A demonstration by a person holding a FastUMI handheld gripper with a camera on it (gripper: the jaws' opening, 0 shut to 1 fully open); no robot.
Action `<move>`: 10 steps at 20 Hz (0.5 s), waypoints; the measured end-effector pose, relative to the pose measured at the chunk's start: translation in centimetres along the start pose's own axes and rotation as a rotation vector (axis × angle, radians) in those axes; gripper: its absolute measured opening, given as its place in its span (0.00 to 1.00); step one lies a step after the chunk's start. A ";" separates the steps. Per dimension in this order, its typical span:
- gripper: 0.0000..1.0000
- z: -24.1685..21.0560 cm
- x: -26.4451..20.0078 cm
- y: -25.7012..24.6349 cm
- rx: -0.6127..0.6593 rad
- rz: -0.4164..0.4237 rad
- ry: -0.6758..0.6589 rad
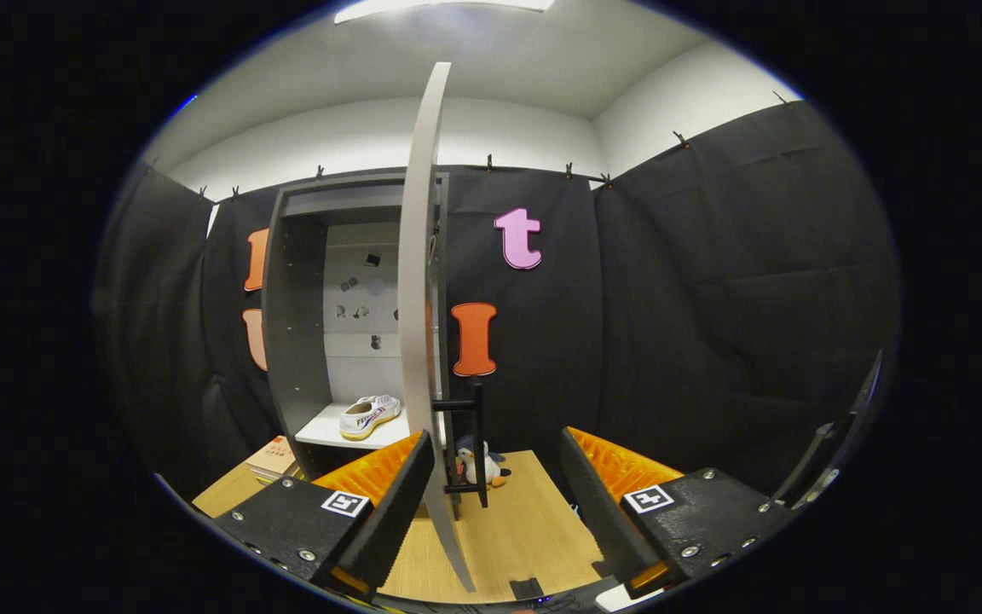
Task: Open the shoe cabinet door, grab the shoes and put them into the shoe cabinet, then close the shoe cabinet door.
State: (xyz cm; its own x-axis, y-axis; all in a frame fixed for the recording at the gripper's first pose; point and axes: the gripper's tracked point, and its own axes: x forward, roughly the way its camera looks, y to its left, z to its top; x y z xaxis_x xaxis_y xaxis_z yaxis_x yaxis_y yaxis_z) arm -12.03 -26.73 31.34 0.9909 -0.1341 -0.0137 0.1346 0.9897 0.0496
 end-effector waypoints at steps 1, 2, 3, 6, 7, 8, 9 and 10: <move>0.93 -0.1 0.3 -0.2 0.003 0.009 0.002; 0.93 -0.2 0.7 -0.4 0.000 0.019 0.004; 0.93 -0.4 1.0 -0.5 -0.005 0.023 0.006; 0.93 -0.6 2.0 -0.7 0.007 0.047 0.013; 0.93 -0.6 2.0 -0.7 0.018 0.058 0.010; 0.93 -0.7 2.1 -0.6 0.027 0.068 0.010; 0.93 -0.7 2.0 -0.4 0.034 0.079 0.009; 0.92 -0.7 2.1 -0.2 0.033 0.091 0.005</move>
State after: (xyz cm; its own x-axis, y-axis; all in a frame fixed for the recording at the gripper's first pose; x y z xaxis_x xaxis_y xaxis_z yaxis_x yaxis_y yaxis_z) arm -9.95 -27.16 30.60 0.9990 -0.0430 -0.0128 0.0439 0.9955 0.0841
